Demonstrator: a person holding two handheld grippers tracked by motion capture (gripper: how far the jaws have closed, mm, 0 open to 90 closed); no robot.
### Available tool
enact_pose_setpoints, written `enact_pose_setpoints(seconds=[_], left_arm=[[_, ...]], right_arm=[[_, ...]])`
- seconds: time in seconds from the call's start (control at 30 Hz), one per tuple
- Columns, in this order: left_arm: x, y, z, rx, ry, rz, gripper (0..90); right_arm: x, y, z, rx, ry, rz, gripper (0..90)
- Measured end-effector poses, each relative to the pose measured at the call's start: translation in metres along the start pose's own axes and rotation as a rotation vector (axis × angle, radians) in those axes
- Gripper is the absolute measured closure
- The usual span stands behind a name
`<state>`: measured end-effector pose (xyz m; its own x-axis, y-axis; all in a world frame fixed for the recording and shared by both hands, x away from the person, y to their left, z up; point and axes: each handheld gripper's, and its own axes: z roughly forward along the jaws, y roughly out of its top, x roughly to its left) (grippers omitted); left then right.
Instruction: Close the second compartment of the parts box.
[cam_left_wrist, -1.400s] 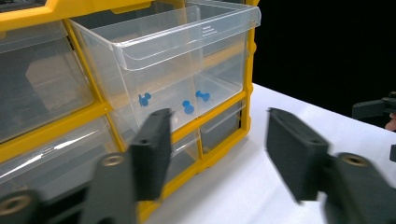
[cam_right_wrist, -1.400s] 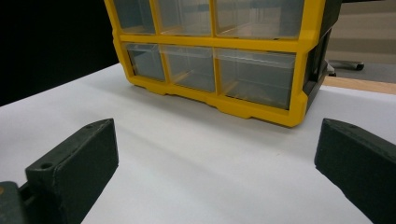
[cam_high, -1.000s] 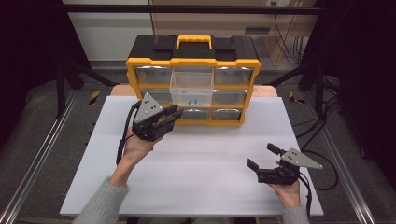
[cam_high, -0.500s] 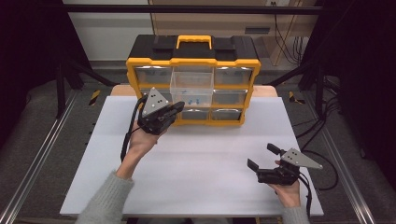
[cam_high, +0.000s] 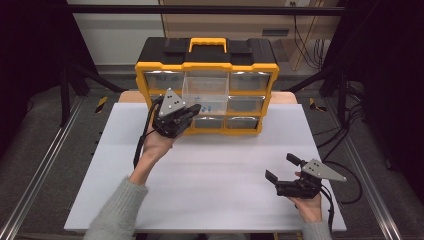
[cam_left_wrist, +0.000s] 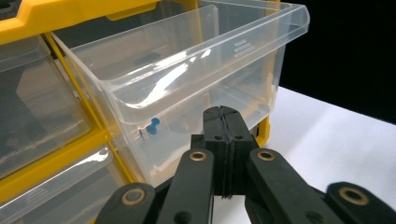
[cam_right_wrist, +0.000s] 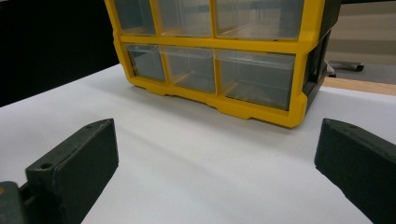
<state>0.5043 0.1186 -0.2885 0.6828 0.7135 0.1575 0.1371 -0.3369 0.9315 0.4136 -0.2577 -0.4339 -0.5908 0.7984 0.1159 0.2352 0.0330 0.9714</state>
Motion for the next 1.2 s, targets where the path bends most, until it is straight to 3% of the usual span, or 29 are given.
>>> enact_pose_setpoints(seconds=[0.27,0.43,0.47,0.5,1.2], left_arm=[[0.003,0.002,0.004,0.001,-0.003,0.009,88.9],[0.005,0.004,0.007,0.008,0.010,0.015,89.0],[0.005,0.005,0.008,0.011,0.011,0.017,89.0],[0.006,0.006,0.009,0.003,0.017,0.021,88.9],[0.019,0.015,0.026,0.034,0.045,0.022,88.9]], right_arm=[[0.000,0.000,0.001,0.001,0.004,-0.007,0.3],[0.000,-0.001,0.001,-0.001,0.003,-0.008,0.3],[0.001,0.000,0.001,0.005,0.008,0.011,0.3],[0.000,-0.001,0.001,0.001,0.004,-0.006,0.3],[0.001,0.000,0.001,0.004,0.006,-0.004,0.3]])
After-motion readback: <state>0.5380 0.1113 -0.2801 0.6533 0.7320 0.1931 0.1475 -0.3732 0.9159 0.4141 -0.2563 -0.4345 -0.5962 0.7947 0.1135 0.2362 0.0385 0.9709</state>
